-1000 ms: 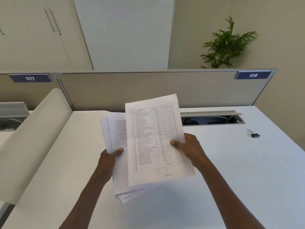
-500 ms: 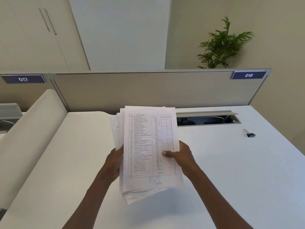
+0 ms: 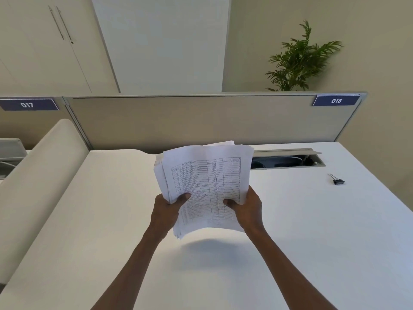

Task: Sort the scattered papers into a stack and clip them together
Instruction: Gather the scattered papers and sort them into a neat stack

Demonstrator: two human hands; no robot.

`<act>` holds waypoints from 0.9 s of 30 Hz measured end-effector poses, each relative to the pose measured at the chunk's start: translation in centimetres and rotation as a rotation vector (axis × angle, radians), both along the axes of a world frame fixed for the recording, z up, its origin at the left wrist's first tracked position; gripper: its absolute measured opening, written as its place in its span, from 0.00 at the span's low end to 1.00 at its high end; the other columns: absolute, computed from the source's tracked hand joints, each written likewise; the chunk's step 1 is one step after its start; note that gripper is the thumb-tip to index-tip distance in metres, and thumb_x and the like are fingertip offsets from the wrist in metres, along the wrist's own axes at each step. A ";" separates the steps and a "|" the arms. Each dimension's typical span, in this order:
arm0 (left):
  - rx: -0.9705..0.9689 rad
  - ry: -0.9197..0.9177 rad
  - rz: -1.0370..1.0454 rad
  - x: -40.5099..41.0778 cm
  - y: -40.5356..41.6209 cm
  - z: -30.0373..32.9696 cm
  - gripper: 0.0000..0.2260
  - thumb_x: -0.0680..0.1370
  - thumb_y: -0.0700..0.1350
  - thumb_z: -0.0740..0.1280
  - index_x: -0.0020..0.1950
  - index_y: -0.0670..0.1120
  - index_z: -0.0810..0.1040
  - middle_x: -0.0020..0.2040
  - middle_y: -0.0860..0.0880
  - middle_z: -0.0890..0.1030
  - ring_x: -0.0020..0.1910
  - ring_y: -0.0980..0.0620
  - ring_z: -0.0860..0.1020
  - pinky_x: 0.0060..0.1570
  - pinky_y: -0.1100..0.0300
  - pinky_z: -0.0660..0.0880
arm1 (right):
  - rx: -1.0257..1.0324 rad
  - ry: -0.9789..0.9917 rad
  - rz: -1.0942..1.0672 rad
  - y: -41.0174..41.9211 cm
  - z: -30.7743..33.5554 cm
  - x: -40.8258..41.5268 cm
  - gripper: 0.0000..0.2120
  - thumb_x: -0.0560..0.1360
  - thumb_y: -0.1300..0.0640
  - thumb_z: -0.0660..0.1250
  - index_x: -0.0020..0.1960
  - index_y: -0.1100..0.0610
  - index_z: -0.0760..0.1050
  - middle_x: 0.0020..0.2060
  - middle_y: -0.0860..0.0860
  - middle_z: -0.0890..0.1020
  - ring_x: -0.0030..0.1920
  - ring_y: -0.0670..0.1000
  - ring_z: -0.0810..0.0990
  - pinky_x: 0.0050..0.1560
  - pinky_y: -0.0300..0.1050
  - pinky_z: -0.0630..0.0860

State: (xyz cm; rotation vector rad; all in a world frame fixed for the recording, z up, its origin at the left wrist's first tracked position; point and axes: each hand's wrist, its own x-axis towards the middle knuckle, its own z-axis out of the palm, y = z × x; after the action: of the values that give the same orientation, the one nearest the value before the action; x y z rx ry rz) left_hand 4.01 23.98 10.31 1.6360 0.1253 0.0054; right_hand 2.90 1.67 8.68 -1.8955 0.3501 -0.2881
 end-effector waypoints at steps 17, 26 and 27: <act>0.009 0.026 -0.058 -1.3 -0.2 -0.4 0.14 0.65 0.43 0.82 0.49 0.48 0.85 0.45 0.51 0.87 0.44 0.53 0.85 0.45 0.53 0.81 | 0.190 0.007 0.120 0.3 -1.3 -1.6 0.22 0.64 0.59 0.80 0.54 0.52 0.77 0.48 0.44 0.84 0.49 0.47 0.82 0.42 0.36 0.79; -0.019 -0.016 0.054 -1.0 -0.2 0.2 0.14 0.63 0.47 0.83 0.45 0.48 0.85 0.42 0.51 0.87 0.42 0.51 0.85 0.43 0.54 0.81 | 0.209 -0.070 0.095 0.3 -0.5 -1.1 0.16 0.64 0.63 0.80 0.46 0.51 0.78 0.43 0.46 0.85 0.42 0.44 0.82 0.41 0.37 0.81; -0.014 -0.009 0.055 -1.2 -0.2 -0.1 0.14 0.63 0.46 0.83 0.45 0.48 0.84 0.42 0.51 0.87 0.42 0.52 0.85 0.42 0.55 0.80 | 0.216 -0.051 0.105 0.3 -0.9 -1.2 0.17 0.64 0.63 0.80 0.47 0.51 0.79 0.44 0.46 0.86 0.44 0.44 0.83 0.43 0.38 0.82</act>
State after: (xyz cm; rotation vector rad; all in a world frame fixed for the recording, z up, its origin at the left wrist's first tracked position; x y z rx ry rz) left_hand 2.85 23.81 10.23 1.6184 0.1624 0.0538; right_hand 1.73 1.96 7.78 -1.6846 0.2367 -0.2186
